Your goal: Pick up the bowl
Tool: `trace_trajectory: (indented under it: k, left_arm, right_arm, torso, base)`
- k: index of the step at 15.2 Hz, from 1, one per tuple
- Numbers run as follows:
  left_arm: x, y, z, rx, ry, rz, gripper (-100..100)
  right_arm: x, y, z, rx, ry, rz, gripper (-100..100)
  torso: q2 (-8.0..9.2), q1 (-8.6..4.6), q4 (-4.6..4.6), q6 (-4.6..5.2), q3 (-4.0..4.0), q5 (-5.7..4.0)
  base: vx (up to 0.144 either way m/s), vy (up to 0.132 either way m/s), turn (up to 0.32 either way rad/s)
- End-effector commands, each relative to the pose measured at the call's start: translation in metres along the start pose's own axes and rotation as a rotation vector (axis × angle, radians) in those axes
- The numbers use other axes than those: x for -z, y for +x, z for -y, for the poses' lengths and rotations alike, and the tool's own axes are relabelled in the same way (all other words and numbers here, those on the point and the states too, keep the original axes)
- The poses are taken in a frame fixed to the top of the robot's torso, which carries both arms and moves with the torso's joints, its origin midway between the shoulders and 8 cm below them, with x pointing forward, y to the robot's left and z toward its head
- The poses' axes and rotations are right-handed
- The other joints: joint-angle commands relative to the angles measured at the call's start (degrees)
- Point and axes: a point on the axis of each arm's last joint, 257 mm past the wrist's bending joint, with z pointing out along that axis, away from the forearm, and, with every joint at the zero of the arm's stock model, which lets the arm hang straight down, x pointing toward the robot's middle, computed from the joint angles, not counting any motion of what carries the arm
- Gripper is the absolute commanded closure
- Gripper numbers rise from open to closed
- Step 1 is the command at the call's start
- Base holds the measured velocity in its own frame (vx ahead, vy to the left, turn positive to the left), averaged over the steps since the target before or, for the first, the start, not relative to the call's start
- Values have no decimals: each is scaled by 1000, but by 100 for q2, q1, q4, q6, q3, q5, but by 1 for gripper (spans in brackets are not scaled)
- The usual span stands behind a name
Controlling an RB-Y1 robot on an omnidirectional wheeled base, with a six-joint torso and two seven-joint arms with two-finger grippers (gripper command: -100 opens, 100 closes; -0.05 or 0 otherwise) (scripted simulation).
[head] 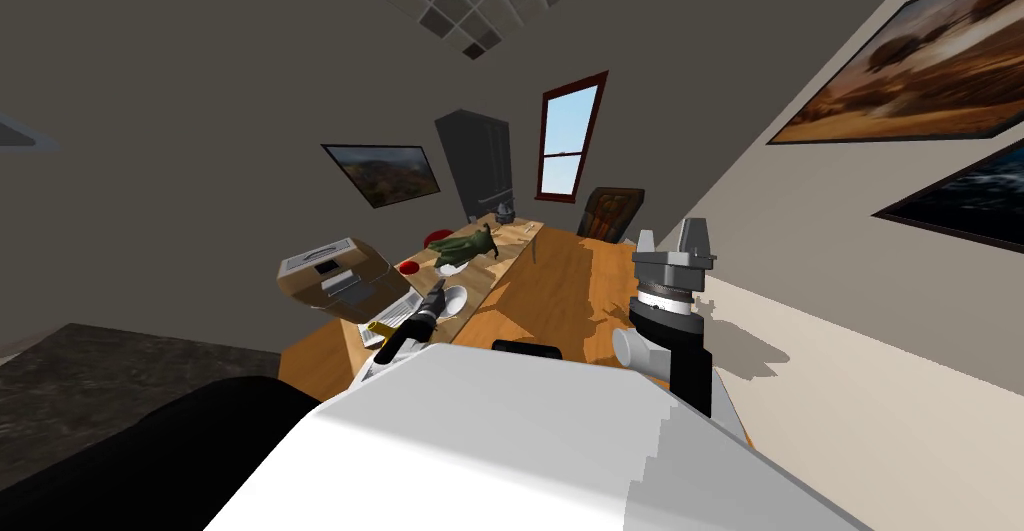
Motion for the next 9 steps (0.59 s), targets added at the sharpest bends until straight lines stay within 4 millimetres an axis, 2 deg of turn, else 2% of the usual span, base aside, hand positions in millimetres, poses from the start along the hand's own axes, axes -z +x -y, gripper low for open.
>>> trace_trajectory:
  k: [1,2,3,4,6,7,8,9]
  left_arm:
    - [0,-2,-9,3,-33,2,-100]
    - [4,-9,-26,13,-84,12,-100]
    - [4,-9,-31,13,-101,11,-100]
    - [8,-16,-45,25,-143,23,-100]
    - [9,-16,-51,25,-168,21,-100]
    - [14,-22,-68,38,-220,32,-100]
    - [15,-22,-71,39,-233,31,-100]
    - [21,-29,-85,53,-273,43,-100]
  right_arm:
    - [0,0,0,0,0,0,0]
    - [0,0,0,0,0,0,0]
    - [0,0,0,0,0,0,0]
    - [0,0,0,0,0,0,0]
    - [0,0,0,0,0,0,0]
    - [0,0,0,0,0,0,0]
    - [0,0,0,0,0,0,0]
    - [0,0,0,0,0,0,0]
  torso:
    - [0,0,0,0,0,0]
    - [1,0,0,-1,0,0]
    - [-2,0,0,0,-1,0]
    - [-4,1,-1,0,-2,0]
    - [-9,-2,-2,0,-5,0]
    - [-8,-3,-2,-1,-5,-1]
    - [-7,-2,-2,0,-4,-1]
    - [-7,-1,-2,0,-4,0]
  base:
    - [21,-7,-24]
    - [32,-11,-60]
    - [38,-8,-55]
    - [51,-19,-67]
    - [44,-15,-32]
    - [39,-11,-39]
    - [38,-7,-43]
    - [52,-9,-56]
